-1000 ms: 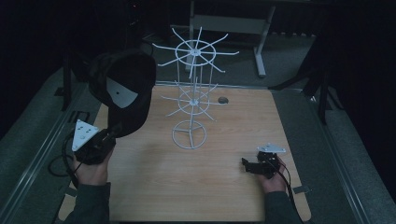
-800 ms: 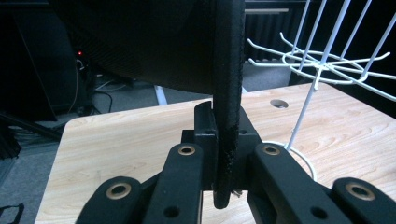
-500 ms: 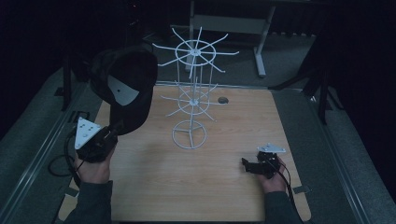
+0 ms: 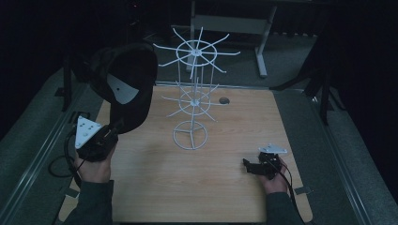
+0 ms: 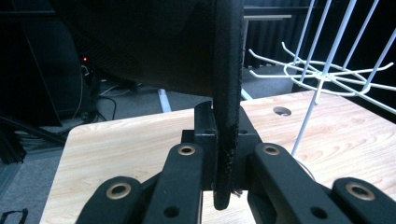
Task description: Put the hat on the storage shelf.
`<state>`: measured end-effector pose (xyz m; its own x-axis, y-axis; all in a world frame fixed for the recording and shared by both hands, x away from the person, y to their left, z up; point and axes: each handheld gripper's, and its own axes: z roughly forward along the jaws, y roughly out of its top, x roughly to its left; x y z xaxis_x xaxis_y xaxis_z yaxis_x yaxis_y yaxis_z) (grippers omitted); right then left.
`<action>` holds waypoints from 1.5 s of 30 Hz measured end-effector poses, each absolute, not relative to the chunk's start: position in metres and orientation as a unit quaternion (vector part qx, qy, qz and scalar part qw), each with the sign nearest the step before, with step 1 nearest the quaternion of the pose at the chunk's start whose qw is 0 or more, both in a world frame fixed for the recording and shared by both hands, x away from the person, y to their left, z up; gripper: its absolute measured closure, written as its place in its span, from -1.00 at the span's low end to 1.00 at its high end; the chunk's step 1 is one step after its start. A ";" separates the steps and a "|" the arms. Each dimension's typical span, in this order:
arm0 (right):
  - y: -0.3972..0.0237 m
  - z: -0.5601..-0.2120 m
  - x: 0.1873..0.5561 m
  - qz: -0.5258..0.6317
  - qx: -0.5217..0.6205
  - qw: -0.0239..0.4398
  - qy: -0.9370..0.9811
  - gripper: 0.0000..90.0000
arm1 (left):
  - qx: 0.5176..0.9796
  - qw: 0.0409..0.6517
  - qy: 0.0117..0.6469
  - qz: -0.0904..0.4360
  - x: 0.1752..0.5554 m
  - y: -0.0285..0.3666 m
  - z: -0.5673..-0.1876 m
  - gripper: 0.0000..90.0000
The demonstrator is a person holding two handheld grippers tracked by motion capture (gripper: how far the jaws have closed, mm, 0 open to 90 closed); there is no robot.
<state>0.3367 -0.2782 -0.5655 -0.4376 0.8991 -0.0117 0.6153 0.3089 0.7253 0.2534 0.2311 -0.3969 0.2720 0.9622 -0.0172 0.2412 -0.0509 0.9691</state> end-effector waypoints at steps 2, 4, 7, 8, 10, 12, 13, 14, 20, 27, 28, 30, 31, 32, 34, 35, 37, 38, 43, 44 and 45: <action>-0.278 -0.565 0.337 0.332 0.485 0.214 0.780 -0.68 | 0.625 0.495 0.480 0.365 0.254 0.231 -0.396 0.91; -0.278 -0.565 0.337 0.332 0.486 0.214 0.780 -0.68 | 0.625 0.495 0.480 0.366 0.254 0.230 -0.396 0.91; -0.278 -0.565 0.337 0.332 0.486 0.213 0.780 -0.68 | 0.624 0.496 0.479 0.367 0.255 0.229 -0.395 0.91; -0.278 -0.565 0.337 0.332 0.485 0.214 0.780 -0.68 | 0.624 0.497 0.479 0.367 0.255 0.229 -0.395 0.91; -0.278 -0.565 0.337 0.332 0.486 0.213 0.780 -0.68 | 0.623 0.498 0.479 0.367 0.256 0.227 -0.394 0.91; -0.278 -0.565 0.337 0.332 0.486 0.213 0.780 -0.68 | 0.623 0.498 0.477 0.368 0.256 0.226 -0.393 0.91; -0.278 -0.565 0.337 0.332 0.485 0.214 0.780 -0.68 | 0.624 0.498 0.476 0.369 0.256 0.225 -0.393 0.91; -0.278 -0.565 0.337 0.332 0.486 0.213 0.780 -0.68 | 0.624 0.498 0.476 0.369 0.257 0.225 -0.393 0.91; -0.278 -0.565 0.337 0.332 0.486 0.213 0.780 -0.69 | 0.621 0.498 0.475 0.375 0.257 0.221 -0.392 0.91; -0.278 -0.565 0.337 0.332 0.485 0.214 0.780 -0.69 | 0.620 0.499 0.474 0.377 0.259 0.220 -0.391 0.91; -0.278 -0.565 0.337 0.332 0.485 0.214 0.780 -0.68 | 0.623 0.497 0.472 0.378 0.259 0.219 -0.391 0.91; -0.278 -0.565 0.337 0.332 0.486 0.213 0.780 -0.68 | 0.623 0.497 0.471 0.379 0.259 0.218 -0.390 0.91; -0.278 -0.565 0.337 0.332 0.486 0.213 0.780 -0.68 | 0.624 0.495 0.469 0.380 0.259 0.217 -0.390 0.91; -0.278 -0.565 0.337 0.332 0.486 0.214 0.780 -0.68 | 0.624 0.495 0.469 0.381 0.260 0.216 -0.390 0.91; -0.278 -0.565 0.337 0.332 0.485 0.214 0.780 -0.68 | 0.625 0.493 0.468 0.384 0.260 0.214 -0.389 0.91; -0.278 -0.565 0.337 0.332 0.485 0.214 0.780 -0.69 | 0.625 0.493 0.468 0.384 0.260 0.214 -0.389 0.91; -0.278 -0.565 0.337 0.332 0.485 0.214 0.780 -0.68 | 0.626 0.493 0.465 0.385 0.260 0.213 -0.389 0.91; -0.278 -0.565 0.337 0.332 0.485 0.214 0.780 -0.68 | 0.626 0.493 0.464 0.387 0.260 0.211 -0.388 0.91; -0.278 -0.565 0.337 0.332 0.485 0.214 0.780 -0.68 | 0.626 0.492 0.462 0.391 0.260 0.209 -0.388 0.91; -0.278 -0.565 0.337 0.332 0.485 0.214 0.780 -0.69 | 0.625 0.494 0.460 0.391 0.260 0.208 -0.387 0.91; -0.278 -0.565 0.337 0.332 0.485 0.214 0.780 -0.68 | 0.625 0.494 0.460 0.391 0.260 0.208 -0.387 0.92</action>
<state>0.3367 -0.2782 -0.5655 -0.4373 0.8992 -0.0110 0.6157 0.3084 0.7251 0.2596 0.2076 -0.3874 0.2708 0.9620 0.0346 0.1887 -0.0883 0.9781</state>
